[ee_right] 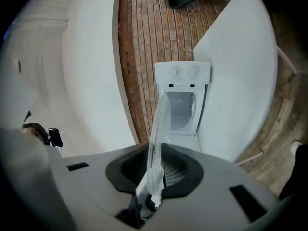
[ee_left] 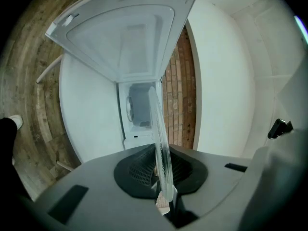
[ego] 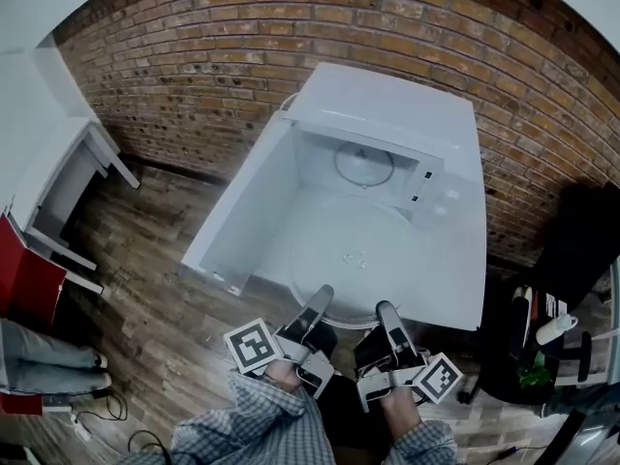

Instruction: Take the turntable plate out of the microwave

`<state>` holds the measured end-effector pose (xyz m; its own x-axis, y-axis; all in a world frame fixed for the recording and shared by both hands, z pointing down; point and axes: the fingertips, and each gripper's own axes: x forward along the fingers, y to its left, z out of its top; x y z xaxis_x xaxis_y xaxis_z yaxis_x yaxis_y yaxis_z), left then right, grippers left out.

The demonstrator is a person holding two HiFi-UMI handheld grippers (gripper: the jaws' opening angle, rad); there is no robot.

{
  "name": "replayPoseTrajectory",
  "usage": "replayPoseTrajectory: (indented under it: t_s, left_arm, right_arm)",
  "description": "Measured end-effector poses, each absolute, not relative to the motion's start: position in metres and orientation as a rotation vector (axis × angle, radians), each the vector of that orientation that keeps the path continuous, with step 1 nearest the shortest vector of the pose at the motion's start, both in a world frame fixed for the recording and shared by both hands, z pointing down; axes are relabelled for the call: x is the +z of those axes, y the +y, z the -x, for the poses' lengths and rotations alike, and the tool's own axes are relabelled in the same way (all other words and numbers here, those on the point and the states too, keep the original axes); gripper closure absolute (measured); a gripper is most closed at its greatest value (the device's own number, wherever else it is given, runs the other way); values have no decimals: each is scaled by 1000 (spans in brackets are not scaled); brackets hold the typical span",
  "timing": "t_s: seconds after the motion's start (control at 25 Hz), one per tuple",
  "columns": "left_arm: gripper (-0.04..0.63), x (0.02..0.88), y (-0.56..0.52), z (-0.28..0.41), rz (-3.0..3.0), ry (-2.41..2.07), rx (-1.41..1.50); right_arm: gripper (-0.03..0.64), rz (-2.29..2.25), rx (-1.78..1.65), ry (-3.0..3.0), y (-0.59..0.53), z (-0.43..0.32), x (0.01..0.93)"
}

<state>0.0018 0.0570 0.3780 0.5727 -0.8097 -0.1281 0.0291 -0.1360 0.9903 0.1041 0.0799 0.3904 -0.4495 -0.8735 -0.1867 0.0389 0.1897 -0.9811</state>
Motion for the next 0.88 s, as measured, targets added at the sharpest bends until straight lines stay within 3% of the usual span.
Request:
replayPoseTrajectory:
  t_s: [0.88]
  left_arm:
    - [552,366,54,30,-1573,-584,-769]
  right_arm:
    - [555,891,-1323,1648,86,-70,372]
